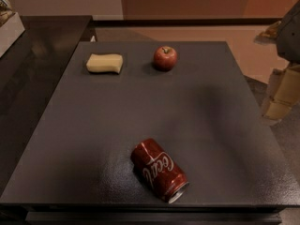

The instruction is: Place coke can upright

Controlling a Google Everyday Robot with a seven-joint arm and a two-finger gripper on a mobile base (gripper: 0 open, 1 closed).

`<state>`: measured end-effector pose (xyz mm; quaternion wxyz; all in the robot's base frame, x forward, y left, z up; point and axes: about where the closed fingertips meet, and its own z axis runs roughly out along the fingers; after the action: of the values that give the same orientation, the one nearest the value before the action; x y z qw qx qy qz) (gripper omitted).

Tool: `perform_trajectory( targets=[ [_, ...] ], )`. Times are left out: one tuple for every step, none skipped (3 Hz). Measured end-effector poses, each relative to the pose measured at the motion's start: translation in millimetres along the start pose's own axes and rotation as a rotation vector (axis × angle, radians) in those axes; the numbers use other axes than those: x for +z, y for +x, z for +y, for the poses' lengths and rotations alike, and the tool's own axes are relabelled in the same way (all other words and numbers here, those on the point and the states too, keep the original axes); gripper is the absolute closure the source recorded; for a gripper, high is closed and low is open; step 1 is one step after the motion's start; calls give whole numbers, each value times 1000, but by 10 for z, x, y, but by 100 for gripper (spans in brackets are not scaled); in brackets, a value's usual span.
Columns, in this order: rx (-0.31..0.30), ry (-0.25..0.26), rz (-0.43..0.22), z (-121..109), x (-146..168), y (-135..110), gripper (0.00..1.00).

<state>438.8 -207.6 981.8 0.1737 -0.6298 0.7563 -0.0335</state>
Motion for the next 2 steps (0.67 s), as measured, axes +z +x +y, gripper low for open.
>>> perform_trajectory(
  targets=[
    [-193, -15, -56, 41, 14, -293, 0],
    [-394, -35, -110, 84, 65, -597, 0]
  ],
)
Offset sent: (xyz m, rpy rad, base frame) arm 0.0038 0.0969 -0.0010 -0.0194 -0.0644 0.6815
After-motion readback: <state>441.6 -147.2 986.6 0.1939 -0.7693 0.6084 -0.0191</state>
